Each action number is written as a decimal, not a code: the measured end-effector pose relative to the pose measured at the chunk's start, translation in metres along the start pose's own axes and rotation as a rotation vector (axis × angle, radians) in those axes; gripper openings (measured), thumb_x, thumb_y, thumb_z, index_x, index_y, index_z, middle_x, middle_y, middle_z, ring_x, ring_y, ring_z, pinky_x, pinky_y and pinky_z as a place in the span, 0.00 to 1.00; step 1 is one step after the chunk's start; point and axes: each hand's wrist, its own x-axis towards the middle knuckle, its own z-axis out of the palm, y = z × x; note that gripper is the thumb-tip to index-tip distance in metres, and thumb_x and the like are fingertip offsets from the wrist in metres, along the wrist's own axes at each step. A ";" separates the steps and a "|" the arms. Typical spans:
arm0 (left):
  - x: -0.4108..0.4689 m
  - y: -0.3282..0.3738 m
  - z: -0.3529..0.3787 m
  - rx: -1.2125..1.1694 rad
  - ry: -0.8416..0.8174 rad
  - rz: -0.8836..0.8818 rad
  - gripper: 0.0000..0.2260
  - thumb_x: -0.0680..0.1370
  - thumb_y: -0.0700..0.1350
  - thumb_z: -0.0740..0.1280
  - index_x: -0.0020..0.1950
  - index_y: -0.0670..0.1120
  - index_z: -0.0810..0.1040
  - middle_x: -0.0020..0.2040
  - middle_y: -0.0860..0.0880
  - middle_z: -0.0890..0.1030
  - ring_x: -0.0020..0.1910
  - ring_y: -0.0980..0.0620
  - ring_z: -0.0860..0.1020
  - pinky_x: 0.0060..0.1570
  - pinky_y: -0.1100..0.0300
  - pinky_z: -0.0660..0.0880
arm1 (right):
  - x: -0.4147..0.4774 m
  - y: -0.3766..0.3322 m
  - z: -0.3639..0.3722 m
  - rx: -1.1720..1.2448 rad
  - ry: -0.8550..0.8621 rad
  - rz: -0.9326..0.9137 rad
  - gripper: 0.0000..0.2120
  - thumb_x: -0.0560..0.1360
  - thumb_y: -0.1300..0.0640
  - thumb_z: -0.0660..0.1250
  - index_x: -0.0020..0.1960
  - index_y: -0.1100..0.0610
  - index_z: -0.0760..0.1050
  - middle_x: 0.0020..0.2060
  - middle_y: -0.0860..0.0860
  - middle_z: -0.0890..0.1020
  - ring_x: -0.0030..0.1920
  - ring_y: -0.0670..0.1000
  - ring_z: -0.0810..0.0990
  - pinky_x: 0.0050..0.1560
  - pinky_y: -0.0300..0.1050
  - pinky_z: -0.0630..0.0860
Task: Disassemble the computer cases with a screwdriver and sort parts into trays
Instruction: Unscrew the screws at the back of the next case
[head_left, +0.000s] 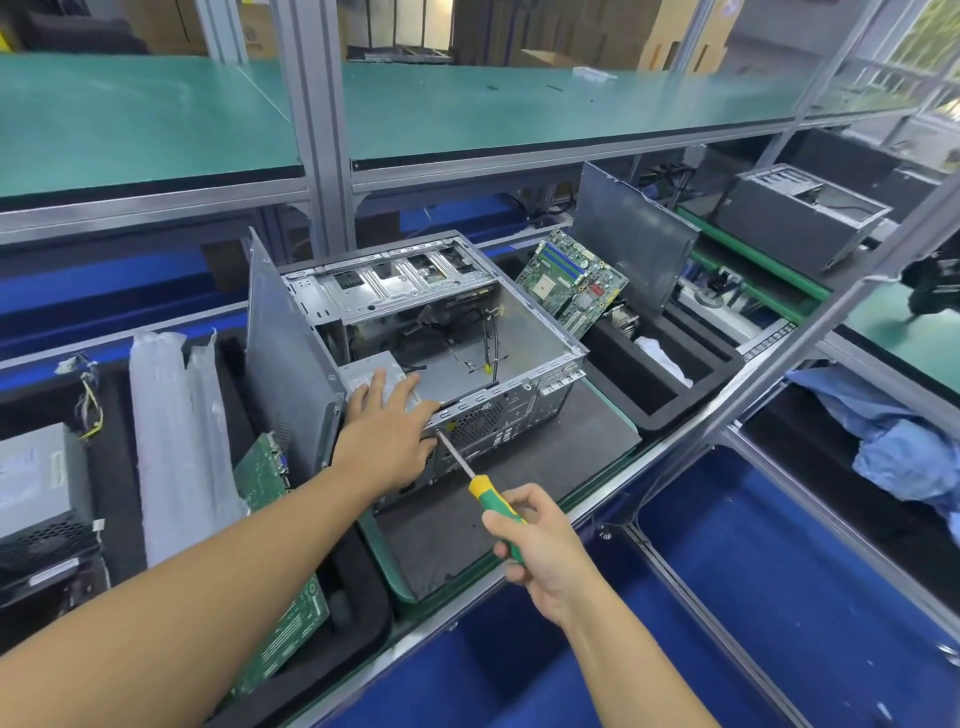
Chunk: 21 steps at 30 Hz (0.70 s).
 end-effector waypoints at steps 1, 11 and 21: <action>0.000 0.000 0.000 -0.002 -0.001 0.001 0.22 0.81 0.59 0.59 0.75 0.58 0.63 0.81 0.48 0.52 0.79 0.35 0.45 0.76 0.41 0.47 | 0.000 -0.002 0.000 -0.007 -0.006 0.012 0.07 0.77 0.59 0.71 0.53 0.55 0.75 0.44 0.53 0.77 0.30 0.47 0.74 0.23 0.38 0.64; -0.003 0.003 -0.007 0.003 -0.014 -0.007 0.21 0.82 0.59 0.57 0.75 0.59 0.62 0.82 0.49 0.50 0.79 0.35 0.44 0.76 0.42 0.46 | -0.001 -0.004 0.003 0.006 -0.142 0.146 0.14 0.83 0.52 0.64 0.51 0.63 0.81 0.40 0.55 0.81 0.34 0.49 0.77 0.32 0.43 0.74; -0.002 0.002 -0.004 -0.008 -0.018 -0.016 0.21 0.82 0.59 0.57 0.75 0.59 0.62 0.82 0.49 0.50 0.79 0.35 0.44 0.76 0.41 0.45 | 0.001 -0.005 0.001 -0.116 -0.023 0.024 0.08 0.79 0.53 0.70 0.49 0.58 0.75 0.44 0.55 0.78 0.30 0.49 0.76 0.25 0.41 0.65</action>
